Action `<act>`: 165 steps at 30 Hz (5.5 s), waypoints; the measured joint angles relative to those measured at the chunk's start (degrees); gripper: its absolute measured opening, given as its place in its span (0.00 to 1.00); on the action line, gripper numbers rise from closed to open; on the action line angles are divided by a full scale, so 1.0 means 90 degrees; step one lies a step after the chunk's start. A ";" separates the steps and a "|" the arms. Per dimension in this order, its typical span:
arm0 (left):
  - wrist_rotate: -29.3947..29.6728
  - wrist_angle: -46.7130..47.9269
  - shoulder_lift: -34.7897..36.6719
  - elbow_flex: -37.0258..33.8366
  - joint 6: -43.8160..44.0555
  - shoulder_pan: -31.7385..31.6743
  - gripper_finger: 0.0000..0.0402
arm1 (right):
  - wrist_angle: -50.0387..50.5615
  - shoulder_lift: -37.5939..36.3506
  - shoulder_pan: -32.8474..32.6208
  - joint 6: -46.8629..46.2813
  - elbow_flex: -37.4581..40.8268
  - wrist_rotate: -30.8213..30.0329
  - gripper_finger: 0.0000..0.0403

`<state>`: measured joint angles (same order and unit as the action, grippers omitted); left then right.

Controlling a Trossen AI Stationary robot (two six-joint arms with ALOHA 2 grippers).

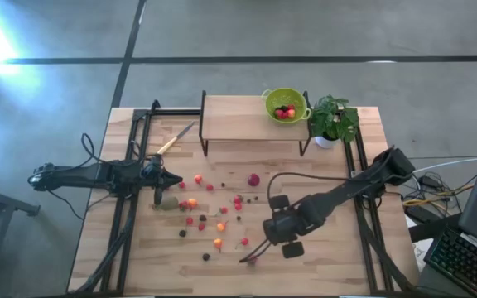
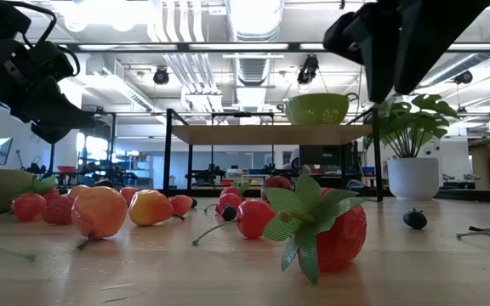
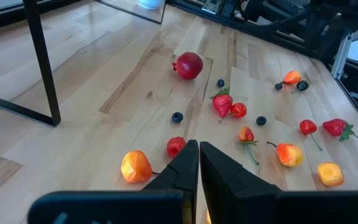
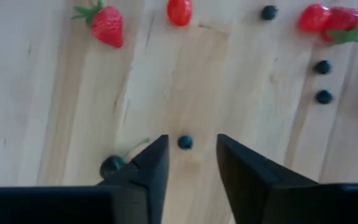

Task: Build produce basket
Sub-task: Put the blueberry into green basket

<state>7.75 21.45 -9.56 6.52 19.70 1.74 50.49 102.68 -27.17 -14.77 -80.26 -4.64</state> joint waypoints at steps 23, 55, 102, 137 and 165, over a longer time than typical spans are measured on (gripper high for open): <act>0.0000 0.0000 -0.0005 0.0000 -0.0002 0.0002 0.05 | -0.0796 0.0592 -0.0006 -0.0231 0.0725 -0.0313 0.60; 0.0000 0.0002 -0.0002 0.0000 -0.0002 0.0000 0.05 | -0.2195 0.0580 -0.0011 -0.0594 0.1826 -0.0060 0.25; 0.0000 0.0000 -0.0019 0.0000 -0.0002 0.0002 0.05 | -0.0744 -0.3035 0.3708 0.1354 0.1153 -0.0818 0.13; 0.0000 0.0000 -0.0019 0.0000 -0.0002 0.0000 0.05 | -0.1686 -0.2570 0.6983 0.1478 0.1153 -0.0323 0.19; -0.0002 0.0002 -0.0019 0.0000 -0.0002 0.0002 0.05 | -0.1152 -0.2718 0.7098 0.0474 0.0825 -0.0201 0.61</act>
<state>7.73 21.47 -9.74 6.52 19.68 1.76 40.12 78.22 36.71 -10.51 -72.84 -6.46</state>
